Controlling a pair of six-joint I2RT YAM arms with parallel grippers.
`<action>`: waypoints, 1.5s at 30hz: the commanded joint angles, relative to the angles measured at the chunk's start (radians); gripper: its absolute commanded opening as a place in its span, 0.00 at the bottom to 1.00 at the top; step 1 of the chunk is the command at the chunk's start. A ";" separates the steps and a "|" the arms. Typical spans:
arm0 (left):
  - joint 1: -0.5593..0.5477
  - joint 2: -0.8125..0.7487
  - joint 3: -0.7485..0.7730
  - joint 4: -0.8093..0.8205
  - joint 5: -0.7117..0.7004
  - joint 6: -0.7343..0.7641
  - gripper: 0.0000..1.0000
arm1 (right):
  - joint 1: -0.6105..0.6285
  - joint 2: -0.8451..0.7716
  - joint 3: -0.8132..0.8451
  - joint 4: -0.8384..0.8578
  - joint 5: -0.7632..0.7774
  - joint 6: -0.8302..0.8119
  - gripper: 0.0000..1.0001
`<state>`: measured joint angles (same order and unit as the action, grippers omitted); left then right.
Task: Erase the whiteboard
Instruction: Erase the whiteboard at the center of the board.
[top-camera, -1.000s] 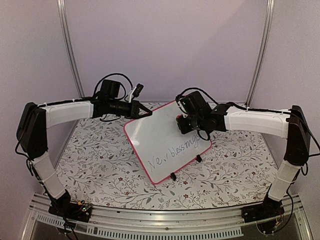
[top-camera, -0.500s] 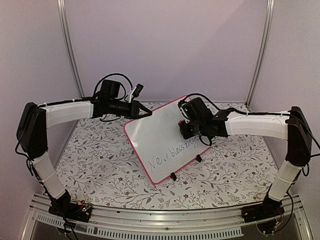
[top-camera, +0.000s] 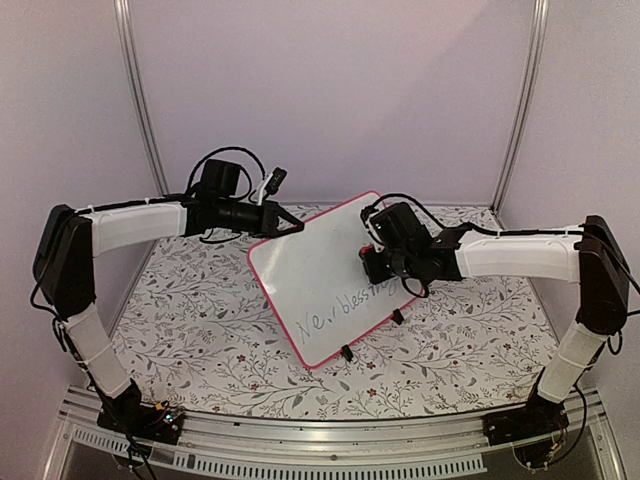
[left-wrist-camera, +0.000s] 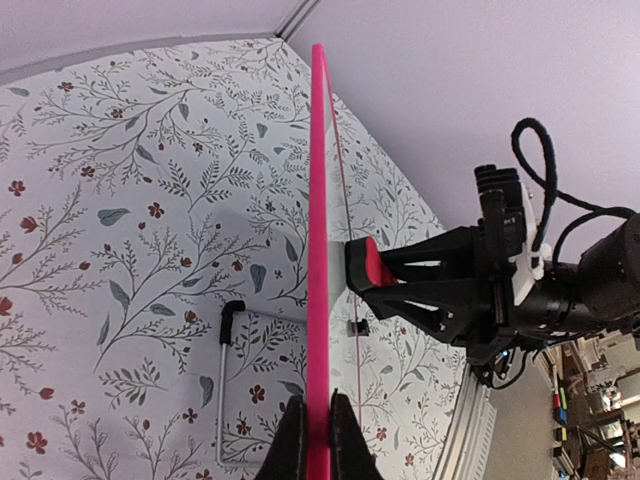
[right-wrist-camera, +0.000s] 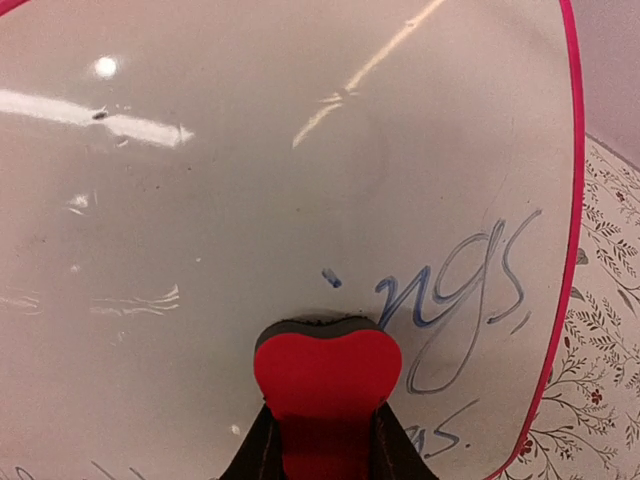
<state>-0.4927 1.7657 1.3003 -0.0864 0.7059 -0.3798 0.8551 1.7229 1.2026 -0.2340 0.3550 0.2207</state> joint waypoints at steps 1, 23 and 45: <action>-0.024 0.005 -0.001 -0.004 -0.027 0.045 0.00 | -0.002 -0.005 -0.053 -0.061 -0.050 0.012 0.00; -0.024 0.008 0.000 -0.004 -0.025 0.045 0.00 | -0.003 -0.132 -0.058 -0.105 0.003 0.010 0.00; -0.025 0.006 0.001 -0.004 -0.021 0.044 0.00 | -0.056 0.054 0.153 -0.112 -0.018 -0.059 0.00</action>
<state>-0.4938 1.7657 1.3003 -0.0830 0.7097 -0.3786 0.8043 1.7638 1.3708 -0.3470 0.3473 0.1608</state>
